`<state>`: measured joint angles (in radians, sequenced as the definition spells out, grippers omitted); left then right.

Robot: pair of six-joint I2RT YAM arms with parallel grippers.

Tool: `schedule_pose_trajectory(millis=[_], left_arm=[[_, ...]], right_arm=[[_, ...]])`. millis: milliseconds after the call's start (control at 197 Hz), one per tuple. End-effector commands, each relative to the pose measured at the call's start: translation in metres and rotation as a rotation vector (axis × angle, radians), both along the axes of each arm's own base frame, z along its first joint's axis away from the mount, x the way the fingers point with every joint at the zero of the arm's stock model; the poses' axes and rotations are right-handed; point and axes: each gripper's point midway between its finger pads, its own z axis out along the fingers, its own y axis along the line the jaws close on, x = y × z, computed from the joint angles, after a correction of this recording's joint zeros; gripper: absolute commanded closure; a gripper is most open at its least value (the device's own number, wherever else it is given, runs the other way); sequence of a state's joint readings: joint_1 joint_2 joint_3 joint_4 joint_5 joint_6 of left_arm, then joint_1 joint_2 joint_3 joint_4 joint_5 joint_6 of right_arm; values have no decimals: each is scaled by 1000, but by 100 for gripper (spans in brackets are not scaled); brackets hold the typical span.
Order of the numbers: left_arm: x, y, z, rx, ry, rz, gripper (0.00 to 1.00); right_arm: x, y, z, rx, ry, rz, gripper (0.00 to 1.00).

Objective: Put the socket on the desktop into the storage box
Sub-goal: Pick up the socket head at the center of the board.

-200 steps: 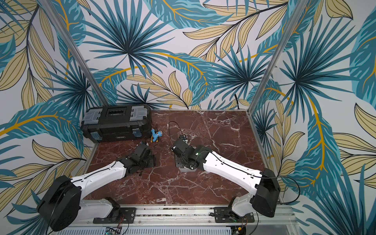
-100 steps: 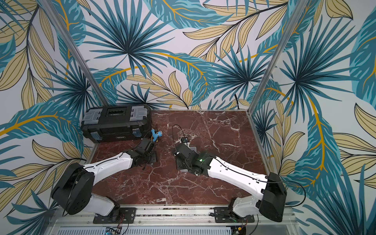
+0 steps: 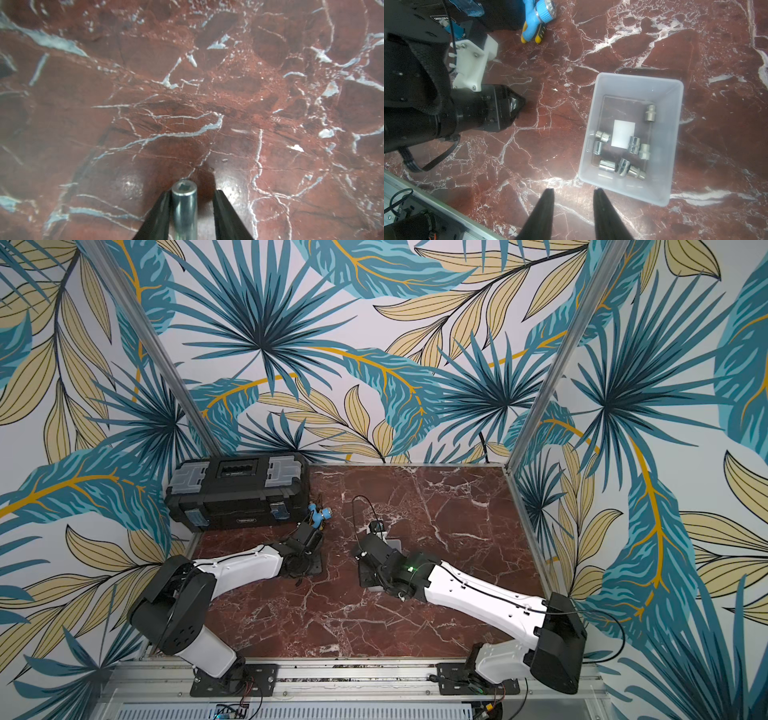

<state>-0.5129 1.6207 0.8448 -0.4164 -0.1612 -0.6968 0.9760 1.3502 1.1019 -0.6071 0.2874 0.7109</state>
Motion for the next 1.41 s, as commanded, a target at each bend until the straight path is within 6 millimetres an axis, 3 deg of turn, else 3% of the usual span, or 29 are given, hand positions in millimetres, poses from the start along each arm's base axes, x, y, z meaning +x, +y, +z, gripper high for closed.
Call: schedule_pose_trajectory(millis=[0, 172, 329, 390, 517, 699, 810, 917, 998, 1038, 1246, 1408], left_arm=[[3, 4, -6, 22, 23, 21, 68], [1, 4, -13, 19, 33, 24, 80], [3, -1, -14, -14, 26, 25, 100], [4, -7, -10, -52, 12, 21, 100], [6, -28, 20, -215, -61, -6, 100], [5, -87, 116, -724, -265, -95, 100], [-3, -108, 166, -960, -334, -141, 100], [-16, -122, 199, -1090, -371, -203, 100], [-25, -128, 215, -1125, -392, -240, 100], [-30, -129, 218, -1125, -398, -250, 100], [-44, -127, 226, -1124, -409, -279, 100], [-49, -124, 226, -1107, -414, -292, 100]], right_arm=[[-3, -4, -3, 0, 0, -11, 64], [-2, -3, -3, 1, 1, -10, 64], [-2, 2, -6, 17, 9, -4, 64], [-2, 7, -6, 37, 11, 4, 64], [-4, 21, -8, 101, 24, 35, 63], [-7, 39, 1, 213, 7, 88, 51], [-11, 51, 9, 287, 1, 131, 48], [-11, 56, 16, 332, -16, 150, 47], [-9, 51, 17, 325, -35, 132, 47], [-4, 53, 27, 353, -73, 123, 47], [5, 51, 42, 367, -119, 92, 44], [11, 48, 53, 361, -146, 67, 48]])
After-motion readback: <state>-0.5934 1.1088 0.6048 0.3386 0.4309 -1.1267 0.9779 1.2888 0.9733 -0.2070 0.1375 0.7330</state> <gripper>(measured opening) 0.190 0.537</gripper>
